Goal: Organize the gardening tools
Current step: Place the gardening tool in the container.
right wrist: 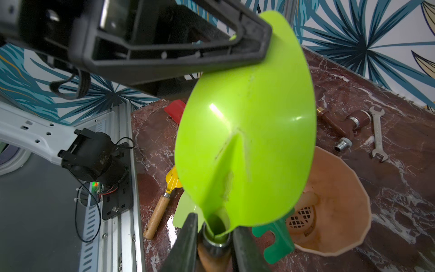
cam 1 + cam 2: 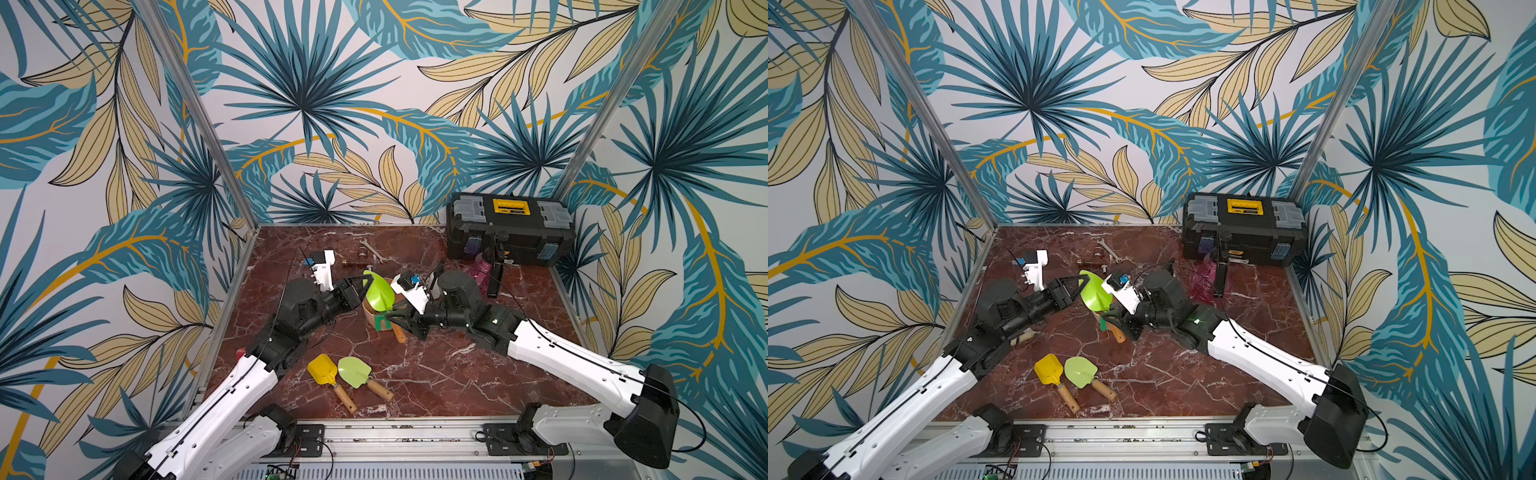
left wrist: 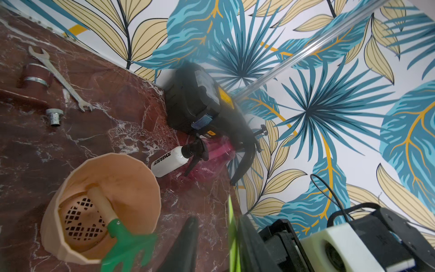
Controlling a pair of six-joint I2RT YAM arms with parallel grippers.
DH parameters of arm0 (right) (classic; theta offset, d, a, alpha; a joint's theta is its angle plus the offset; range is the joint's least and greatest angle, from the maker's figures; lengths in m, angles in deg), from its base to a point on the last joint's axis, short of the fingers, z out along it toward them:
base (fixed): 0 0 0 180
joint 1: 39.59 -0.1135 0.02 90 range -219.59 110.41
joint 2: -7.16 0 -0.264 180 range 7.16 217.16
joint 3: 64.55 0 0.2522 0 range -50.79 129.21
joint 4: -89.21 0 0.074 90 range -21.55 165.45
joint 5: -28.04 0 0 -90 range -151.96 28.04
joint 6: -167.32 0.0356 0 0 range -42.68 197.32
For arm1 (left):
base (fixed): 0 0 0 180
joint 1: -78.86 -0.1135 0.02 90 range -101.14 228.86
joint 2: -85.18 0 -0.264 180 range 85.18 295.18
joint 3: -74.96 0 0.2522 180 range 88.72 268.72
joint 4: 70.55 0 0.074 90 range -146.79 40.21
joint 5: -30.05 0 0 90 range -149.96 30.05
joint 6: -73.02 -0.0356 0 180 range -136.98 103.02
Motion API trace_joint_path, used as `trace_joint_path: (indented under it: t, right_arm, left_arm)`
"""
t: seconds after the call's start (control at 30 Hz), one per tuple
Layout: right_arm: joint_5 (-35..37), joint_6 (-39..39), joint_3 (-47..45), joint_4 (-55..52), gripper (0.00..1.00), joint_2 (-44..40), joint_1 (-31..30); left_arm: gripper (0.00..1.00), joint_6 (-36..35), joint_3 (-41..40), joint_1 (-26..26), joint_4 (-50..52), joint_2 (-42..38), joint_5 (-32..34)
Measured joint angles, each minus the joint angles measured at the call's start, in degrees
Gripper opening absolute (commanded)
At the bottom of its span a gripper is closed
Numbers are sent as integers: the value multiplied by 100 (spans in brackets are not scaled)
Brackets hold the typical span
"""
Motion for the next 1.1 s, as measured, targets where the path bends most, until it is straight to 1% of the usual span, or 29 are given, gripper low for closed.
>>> trace_joint_path:
  t: [0.1,0.2,0.23,0.27,0.3,0.33,0.4,0.47,0.5,0.57,0.67,0.83,1.1]
  right_arm:
    - [96,0,0,20,10,9,0]
    - [129,4,0,68,11,9,-7]
    - [136,7,0,85,14,9,-7]
    - [153,4,4,116,21,9,-7]
    - [168,4,11,138,30,9,-7]
    - [173,2,15,155,36,9,-7]
    - [210,35,28,162,54,9,-7]
    - [264,92,28,162,69,4,-2]
    - [304,120,28,162,74,-4,-2]
    - [391,208,26,153,80,-66,-2]
    - [527,334,-37,166,84,-306,-2]
    - [688,544,-326,208,85,-831,0]
    - [772,951,-1008,238,84,-1329,0]
  left_arm:
    - [9,52,0,0,-131,39,-155]
    - [1,87,0,7,-354,39,-348]
    - [0,57,0,13,-415,39,-382]
    - [0,59,0,9,-474,39,-398]
    - [0,42,-2,2,-516,42,-407]
    - [0,4,-2,0,-560,42,-411]
    - [0,-122,-4,0,-719,42,-407]
    - [0,-326,-35,0,-1038,42,-369]
    - [0,-455,-70,0,-1248,42,-345]
    - [0,-778,-168,0,-1672,48,-282]
    - [0,-1255,-337,-2,-2326,140,-151]
    - [0,-1784,-595,-15,-3442,643,-44]
    - [0,-2006,-868,-136,-5034,2299,-90]
